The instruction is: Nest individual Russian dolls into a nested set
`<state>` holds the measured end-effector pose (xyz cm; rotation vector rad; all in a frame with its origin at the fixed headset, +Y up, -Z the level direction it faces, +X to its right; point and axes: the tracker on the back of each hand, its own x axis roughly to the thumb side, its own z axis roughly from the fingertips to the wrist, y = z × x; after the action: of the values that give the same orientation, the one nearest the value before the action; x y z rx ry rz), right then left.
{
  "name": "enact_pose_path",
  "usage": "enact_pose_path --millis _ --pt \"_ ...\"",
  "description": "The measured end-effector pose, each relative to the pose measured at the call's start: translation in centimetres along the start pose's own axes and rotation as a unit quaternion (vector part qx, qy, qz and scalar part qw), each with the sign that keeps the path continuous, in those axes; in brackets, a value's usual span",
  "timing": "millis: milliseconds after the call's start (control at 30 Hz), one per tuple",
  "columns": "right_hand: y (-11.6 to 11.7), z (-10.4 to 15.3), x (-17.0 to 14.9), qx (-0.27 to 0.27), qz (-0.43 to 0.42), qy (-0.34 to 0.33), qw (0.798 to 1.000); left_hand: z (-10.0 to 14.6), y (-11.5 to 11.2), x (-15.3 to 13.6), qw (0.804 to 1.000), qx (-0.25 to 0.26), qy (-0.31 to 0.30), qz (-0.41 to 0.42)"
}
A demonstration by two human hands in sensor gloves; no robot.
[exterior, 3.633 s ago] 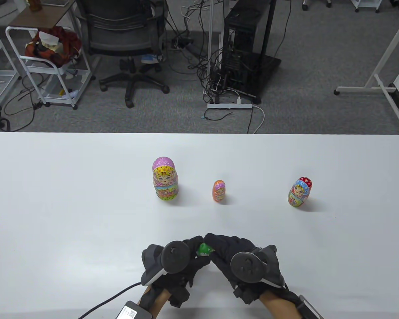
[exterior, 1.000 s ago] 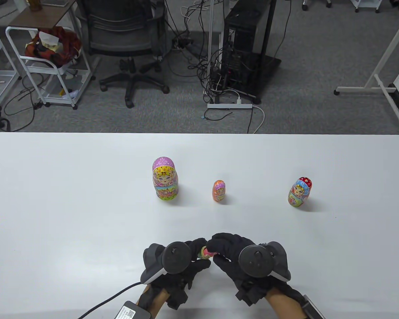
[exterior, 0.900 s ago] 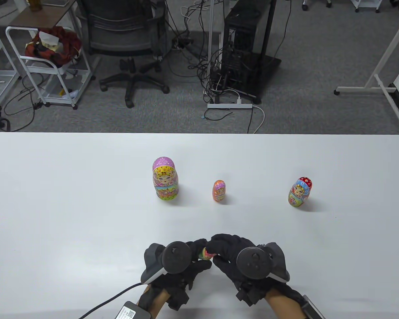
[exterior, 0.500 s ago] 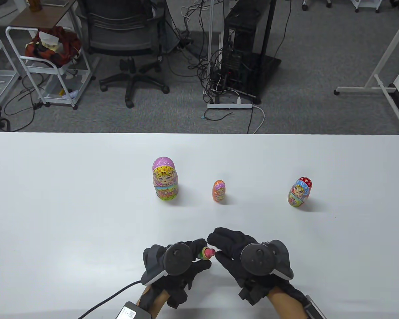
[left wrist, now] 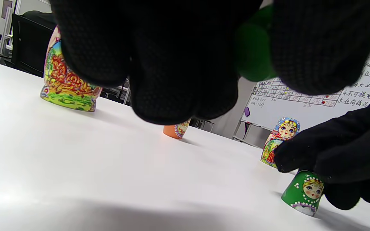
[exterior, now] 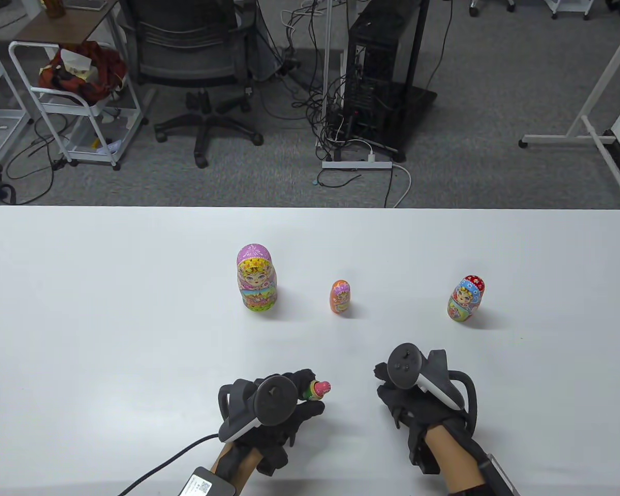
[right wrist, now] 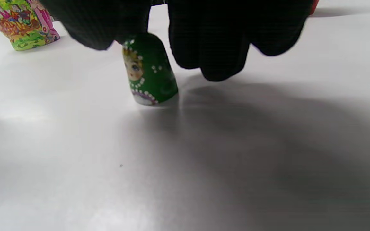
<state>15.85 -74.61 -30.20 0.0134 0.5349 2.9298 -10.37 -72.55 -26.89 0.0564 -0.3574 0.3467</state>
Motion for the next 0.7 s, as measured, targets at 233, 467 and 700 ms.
enact_pose_path --millis 233,467,700 --pt "0.5 -0.4 0.2 -0.003 0.006 0.001 1.0 0.0 -0.1 0.0 1.0 -0.002 0.001 0.001" --pt "0.7 -0.4 1.0 -0.045 0.024 -0.015 0.999 -0.1 -0.2 -0.1 1.0 -0.008 0.005 -0.003" --pt "-1.2 1.5 2.0 -0.136 -0.081 -0.088 0.983 -0.1 -0.2 -0.1 1.0 -0.01 0.006 -0.005"
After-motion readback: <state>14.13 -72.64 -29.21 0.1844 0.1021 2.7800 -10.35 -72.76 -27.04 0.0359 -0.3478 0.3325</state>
